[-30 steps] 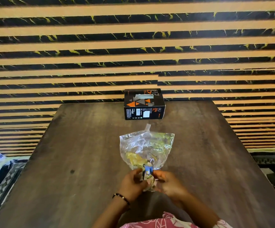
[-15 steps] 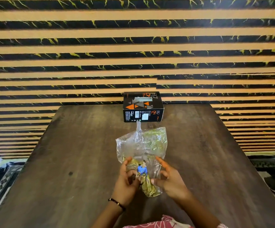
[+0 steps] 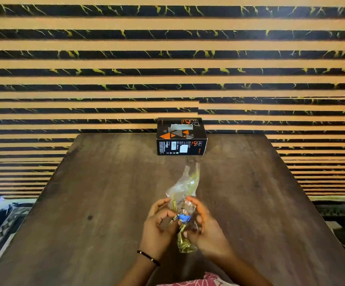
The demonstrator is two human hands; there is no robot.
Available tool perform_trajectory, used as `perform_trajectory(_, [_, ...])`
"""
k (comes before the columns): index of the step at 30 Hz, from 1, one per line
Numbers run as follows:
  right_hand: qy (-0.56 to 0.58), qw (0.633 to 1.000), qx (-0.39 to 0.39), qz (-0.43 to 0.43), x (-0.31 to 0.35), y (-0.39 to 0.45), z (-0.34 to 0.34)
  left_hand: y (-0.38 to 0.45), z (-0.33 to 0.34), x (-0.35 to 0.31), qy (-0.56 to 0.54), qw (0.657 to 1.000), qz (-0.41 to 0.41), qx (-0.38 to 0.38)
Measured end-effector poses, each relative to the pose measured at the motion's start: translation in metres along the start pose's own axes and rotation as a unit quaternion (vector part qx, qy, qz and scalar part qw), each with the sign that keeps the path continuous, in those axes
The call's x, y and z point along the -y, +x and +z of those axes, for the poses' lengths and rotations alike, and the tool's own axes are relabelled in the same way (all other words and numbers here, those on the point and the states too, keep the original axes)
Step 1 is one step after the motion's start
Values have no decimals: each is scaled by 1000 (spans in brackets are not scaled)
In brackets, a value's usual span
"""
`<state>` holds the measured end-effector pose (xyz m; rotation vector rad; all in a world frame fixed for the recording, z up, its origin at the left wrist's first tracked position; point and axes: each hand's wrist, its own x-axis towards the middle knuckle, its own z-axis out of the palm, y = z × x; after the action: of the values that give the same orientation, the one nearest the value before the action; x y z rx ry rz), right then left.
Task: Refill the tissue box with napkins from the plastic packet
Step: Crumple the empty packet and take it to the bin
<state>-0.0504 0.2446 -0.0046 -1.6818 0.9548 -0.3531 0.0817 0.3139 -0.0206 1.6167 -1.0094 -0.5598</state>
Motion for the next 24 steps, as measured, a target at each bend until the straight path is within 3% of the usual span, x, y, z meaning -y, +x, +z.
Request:
perform_trajectory(4, [-69,996,-23,-58,11,-3,-4,-3,3,0,-123,992,-22,32])
perform_trajectory(8, [-96,986,-75,-113,13,-4,-7,-4,5,-5,-156,986,-56,24])
perform_trajectory(13, [-71,979,-131,-142,6,-2,-10,-4,5,-16,-87,996,-33,17])
perform_trajectory(17, [-2,989,-86,-117,7,-3,-16,-4,2,-16,-92,993,-25,70])
perform_trajectory(21, [64,988,-116,-82,8,-1,-15,-4,3,-17,-135,989,-46,49])
perform_trajectory(24, [45,993,-88,-60,8,1,-21,-5,1,-18,-148,986,-45,60])
